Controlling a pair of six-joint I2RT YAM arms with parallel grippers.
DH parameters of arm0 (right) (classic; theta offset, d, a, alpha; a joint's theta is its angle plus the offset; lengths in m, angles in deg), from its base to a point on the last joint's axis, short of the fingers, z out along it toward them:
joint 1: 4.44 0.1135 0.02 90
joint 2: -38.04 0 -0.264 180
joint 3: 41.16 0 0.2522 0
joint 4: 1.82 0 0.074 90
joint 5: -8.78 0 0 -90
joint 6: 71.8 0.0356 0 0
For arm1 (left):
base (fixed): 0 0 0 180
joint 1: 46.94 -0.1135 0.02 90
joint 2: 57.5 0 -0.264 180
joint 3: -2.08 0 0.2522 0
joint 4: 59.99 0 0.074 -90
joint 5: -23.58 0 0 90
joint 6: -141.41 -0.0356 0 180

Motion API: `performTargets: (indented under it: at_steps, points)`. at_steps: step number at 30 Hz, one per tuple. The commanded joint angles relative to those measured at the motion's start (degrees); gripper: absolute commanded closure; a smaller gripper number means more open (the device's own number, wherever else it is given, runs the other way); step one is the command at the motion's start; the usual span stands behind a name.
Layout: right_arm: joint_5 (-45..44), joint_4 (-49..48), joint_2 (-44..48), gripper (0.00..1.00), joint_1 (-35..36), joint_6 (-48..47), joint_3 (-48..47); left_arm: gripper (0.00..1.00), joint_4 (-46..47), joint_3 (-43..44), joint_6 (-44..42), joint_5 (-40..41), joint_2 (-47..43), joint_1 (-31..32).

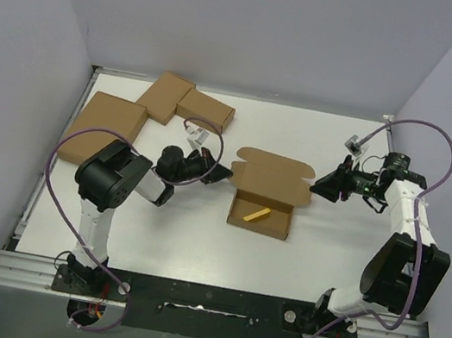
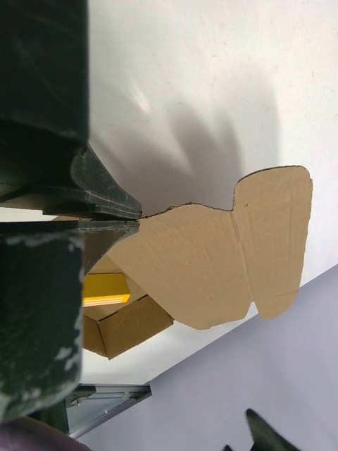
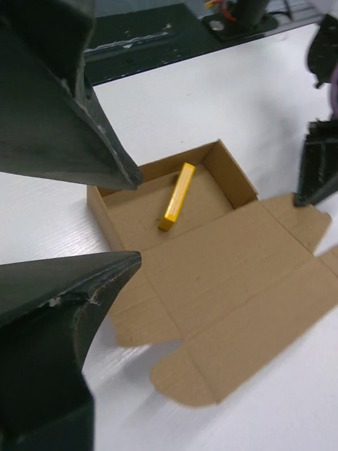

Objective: Fold the paper box

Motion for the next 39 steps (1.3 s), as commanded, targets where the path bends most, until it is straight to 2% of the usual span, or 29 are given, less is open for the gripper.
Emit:
performTargets:
  at_steps: [1, 5, 13, 30, 34, 39]
  points:
    - [8.5, -10.0, -1.8, 0.57, -2.8, 13.3, 1.3, 1.0, 14.3, -5.9, -1.8, 2.9, -5.6, -0.1]
    - [5.3, -16.9, -3.6, 0.54, -3.1, 20.0, 3.4, 1.0, 19.3, -10.6, -1.5, 4.0, -6.7, -0.1]
    - [3.6, -16.1, -9.8, 0.46, -3.4, 18.2, 1.7, 1.0, 20.3, -13.7, -1.0, 4.6, -9.4, -0.1]
    - [4.7, -11.2, -16.4, 0.5, -0.6, 13.3, -0.4, 1.0, 20.3, -15.0, -0.6, 4.2, -11.0, 0.0]
    - [4.7, -10.0, -17.5, 0.57, 0.6, 12.3, -1.1, 1.0, 20.3, -14.8, -0.3, 4.1, -10.7, 0.2]
    - [5.4, -9.5, -17.3, 0.75, 0.7, 11.7, -1.3, 1.0, 20.3, -14.6, 0.0, 4.0, -10.5, 0.2]
